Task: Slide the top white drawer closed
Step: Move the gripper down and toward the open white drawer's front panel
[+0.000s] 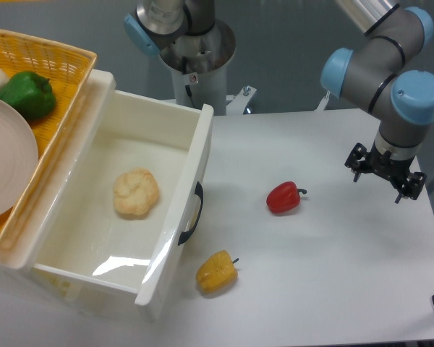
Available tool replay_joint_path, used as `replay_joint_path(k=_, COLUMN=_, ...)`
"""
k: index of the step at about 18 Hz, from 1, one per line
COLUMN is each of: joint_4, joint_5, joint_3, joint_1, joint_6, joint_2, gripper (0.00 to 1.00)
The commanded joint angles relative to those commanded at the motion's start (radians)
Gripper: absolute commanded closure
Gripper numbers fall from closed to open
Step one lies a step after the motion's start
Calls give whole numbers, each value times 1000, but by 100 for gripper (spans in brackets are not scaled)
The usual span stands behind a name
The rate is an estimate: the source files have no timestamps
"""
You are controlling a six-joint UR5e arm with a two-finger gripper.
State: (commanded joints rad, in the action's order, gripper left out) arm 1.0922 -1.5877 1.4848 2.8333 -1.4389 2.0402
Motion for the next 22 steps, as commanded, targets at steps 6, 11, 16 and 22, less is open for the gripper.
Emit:
replay_joint_path(k=6, joint_4=-8, joint_5=-2, joint_3=52, joint_1=-15, joint_6=2, joint_2=-9, gripper=0)
replay_joint_path(k=11, joint_4=-8, joint_5=-12, joint_3=113, joint_1=-21, joint_6=49, joint_2=-55, gripper=0)
replay_joint_path(k=16, joint_4=2, joint_5=-17, joint_3=140, joint_1=-63, joint_6=147, joint_2=-55, gripper=0)
replay_joint_path(k=22, joint_4=0, joint_5=-3, joint_3=149, joint_1=-93, joint_6=303, joint_2=-60, gripper=8)
